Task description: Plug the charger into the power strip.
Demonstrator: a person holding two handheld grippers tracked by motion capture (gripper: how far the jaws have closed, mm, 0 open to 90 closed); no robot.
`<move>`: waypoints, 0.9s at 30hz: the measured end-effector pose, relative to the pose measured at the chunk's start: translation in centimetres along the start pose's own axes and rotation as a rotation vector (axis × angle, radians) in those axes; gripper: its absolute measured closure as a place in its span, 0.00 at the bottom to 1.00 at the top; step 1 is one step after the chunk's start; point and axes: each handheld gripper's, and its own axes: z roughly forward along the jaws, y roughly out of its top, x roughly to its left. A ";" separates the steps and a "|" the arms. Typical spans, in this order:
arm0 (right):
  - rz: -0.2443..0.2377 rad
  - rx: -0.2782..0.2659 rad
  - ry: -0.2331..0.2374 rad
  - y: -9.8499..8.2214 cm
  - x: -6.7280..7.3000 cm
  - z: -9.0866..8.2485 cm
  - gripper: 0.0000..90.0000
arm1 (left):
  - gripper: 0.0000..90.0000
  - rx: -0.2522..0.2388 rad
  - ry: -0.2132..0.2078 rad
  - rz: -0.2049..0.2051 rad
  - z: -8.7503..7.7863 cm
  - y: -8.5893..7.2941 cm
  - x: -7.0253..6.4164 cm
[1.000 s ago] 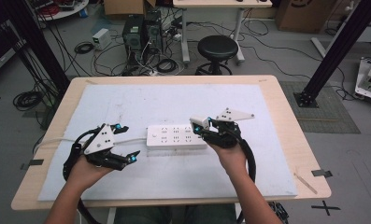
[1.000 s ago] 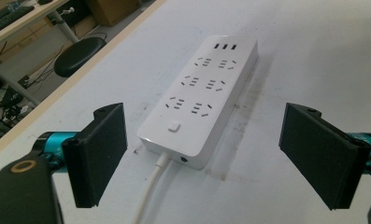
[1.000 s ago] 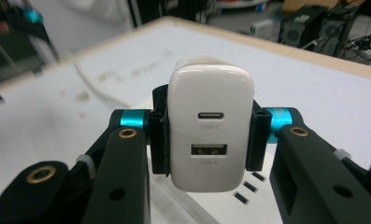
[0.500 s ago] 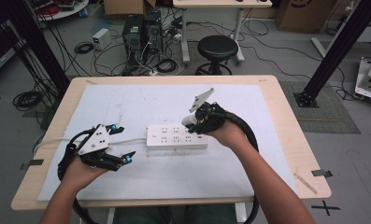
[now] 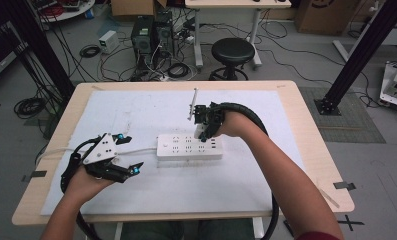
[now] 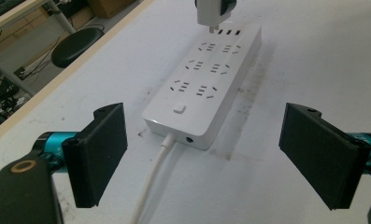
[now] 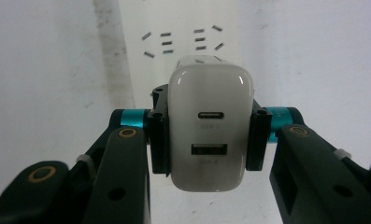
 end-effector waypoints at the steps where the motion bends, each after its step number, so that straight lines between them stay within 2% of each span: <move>1: -0.016 0.016 0.012 0.2 -0.2 0.1 0.70 | 0.17 -0.003 0.000 -0.005 0.0 -0.1 0.0; 9: -0.051 0.093 0.070 1.3 -1.3 1.5 0.70 | 0.17 -0.003 0.003 -0.011 -0.2 -0.3 0.3; 13: -0.049 0.122 0.075 1.3 -1.5 2.2 0.70 | 0.17 0.000 0.008 -0.012 -0.3 -0.4 0.4; 24: -0.057 0.121 0.073 1.5 -2.0 2.6 0.70 | 0.17 0.002 0.008 -0.015 -0.3 -0.6 0.5; 27: -0.059 0.140 0.065 1.5 -2.0 2.9 0.70 | 0.17 -0.001 0.009 -0.017 -0.3 -0.6 0.5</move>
